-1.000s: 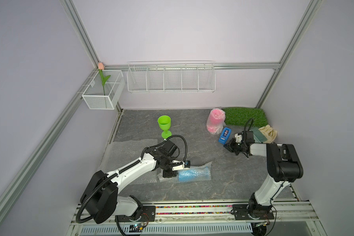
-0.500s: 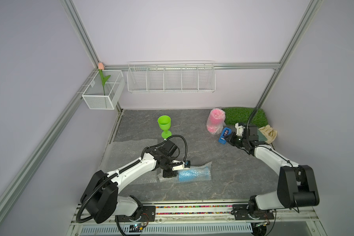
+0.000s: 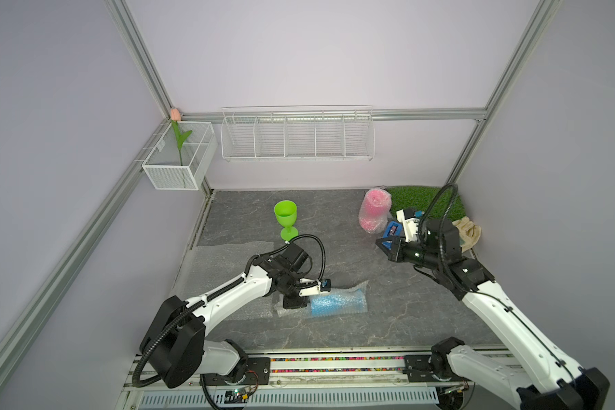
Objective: Wrap wine glasses in bubble wrap
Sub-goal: Tear off the tape using the Tape Cutter, then stick the tape on the bubble wrap.
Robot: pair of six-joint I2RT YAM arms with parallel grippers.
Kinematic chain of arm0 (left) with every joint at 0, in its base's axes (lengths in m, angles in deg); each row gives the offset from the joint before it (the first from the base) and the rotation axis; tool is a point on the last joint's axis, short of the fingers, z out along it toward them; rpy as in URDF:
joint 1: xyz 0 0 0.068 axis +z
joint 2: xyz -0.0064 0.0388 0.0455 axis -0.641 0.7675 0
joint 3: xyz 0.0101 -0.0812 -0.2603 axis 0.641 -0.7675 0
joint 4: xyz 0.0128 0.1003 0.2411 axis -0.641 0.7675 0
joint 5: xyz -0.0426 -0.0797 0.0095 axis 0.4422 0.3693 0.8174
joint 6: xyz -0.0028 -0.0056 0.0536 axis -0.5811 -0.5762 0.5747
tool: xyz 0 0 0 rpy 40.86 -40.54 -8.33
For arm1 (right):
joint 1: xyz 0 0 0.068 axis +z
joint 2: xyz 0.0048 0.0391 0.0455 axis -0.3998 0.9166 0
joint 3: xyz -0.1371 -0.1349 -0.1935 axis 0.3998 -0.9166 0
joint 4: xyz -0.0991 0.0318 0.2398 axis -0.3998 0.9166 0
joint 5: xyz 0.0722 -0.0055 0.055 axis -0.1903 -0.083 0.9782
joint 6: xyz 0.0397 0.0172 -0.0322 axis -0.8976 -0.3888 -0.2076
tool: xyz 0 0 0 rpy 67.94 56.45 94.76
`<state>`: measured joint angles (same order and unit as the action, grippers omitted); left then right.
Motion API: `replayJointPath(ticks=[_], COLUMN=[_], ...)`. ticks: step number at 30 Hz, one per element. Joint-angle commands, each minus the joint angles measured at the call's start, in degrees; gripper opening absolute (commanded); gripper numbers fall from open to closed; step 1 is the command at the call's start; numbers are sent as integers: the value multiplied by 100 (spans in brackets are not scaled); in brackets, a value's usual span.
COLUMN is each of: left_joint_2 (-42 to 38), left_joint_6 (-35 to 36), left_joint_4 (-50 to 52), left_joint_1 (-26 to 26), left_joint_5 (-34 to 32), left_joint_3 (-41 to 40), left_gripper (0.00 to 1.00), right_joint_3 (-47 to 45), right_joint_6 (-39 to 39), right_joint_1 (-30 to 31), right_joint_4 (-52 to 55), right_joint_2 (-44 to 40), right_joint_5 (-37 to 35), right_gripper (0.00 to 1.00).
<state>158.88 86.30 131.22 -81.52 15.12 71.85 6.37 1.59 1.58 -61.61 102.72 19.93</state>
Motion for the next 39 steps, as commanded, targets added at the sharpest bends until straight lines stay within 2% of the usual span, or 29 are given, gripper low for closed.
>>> replayJointPath(ticks=[1,9,15,25,32,39], left_joint_2=[47,38,52,-3,-59,-21], left_joint_6=[67,69,69,73,85,93], left_joint_4=[147,126,115,87,32,30], left_joint_1=[-37,-43,-43,-43,-45,-45], left_joint_5=[89,65,116,162,154,145], left_joint_3=[74,30,44,30,-28,-23], left_gripper=[5,5,4,4,4,4], right_joint_3=[139,54,-480,-1097,-1028,-951], right_joint_6=[-3,-382,-321,572,1178,1469], right_joint_1=[455,1894,2632,2829,2821,2774], right_joint_4=[582,979,507,-1285,-1667,-1748], right_joint_2=[-276,-774,-672,194,961,1253], right_joint_5=[-112,-755,-1011,-1075,-1078,-1108], right_gripper=[7,7,8,7,7,7])
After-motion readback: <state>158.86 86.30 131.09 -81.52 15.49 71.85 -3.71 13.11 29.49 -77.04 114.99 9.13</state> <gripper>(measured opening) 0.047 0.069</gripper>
